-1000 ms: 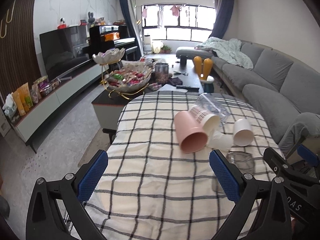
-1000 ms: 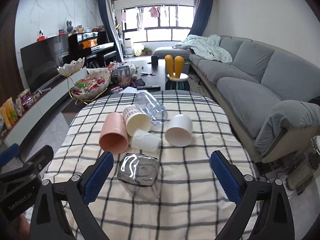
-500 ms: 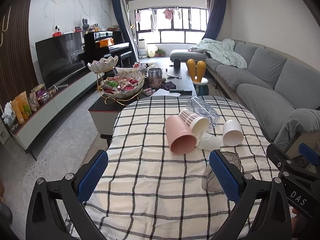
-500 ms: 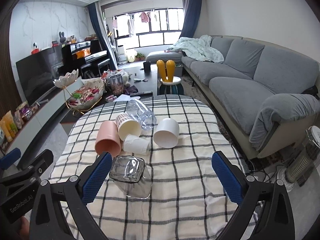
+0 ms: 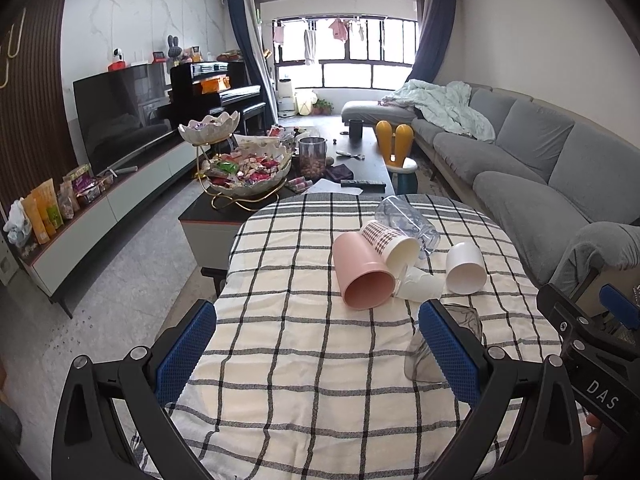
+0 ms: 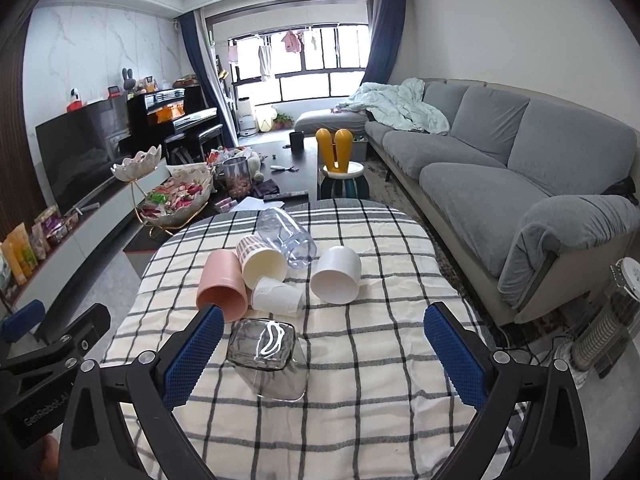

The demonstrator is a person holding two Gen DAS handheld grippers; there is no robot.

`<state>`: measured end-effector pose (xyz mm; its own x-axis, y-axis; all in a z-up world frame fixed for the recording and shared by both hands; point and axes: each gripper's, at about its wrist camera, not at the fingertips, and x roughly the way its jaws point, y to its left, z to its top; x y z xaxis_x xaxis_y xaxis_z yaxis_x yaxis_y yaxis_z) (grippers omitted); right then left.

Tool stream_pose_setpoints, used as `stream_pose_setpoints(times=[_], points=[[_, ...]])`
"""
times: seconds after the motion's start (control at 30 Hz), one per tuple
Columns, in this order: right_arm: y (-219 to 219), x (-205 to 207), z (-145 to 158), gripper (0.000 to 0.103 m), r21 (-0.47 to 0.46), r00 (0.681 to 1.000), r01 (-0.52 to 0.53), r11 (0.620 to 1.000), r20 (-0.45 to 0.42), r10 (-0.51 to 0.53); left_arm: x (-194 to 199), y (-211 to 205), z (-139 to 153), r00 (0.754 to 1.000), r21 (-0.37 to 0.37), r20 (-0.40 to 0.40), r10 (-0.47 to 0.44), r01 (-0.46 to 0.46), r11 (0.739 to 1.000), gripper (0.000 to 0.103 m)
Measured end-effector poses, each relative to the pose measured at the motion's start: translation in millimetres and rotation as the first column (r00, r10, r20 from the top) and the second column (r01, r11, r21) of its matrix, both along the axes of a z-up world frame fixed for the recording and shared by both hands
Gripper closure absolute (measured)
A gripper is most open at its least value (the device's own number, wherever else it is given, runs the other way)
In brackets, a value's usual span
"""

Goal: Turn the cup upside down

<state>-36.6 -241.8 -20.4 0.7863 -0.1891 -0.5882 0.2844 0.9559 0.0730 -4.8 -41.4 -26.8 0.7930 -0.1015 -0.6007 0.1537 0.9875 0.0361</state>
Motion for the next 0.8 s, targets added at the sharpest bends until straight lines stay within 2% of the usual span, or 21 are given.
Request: stream_pose_setpoints(times=[0.8], points=[[1.7,-0.1,1.5,0.002,0.000,1.000,-0.002,1.000,0.003,0.002,-0.9,2.0,1.5,1.000,-0.006,-0.006,0.004,-0.004,1.000,0.000]])
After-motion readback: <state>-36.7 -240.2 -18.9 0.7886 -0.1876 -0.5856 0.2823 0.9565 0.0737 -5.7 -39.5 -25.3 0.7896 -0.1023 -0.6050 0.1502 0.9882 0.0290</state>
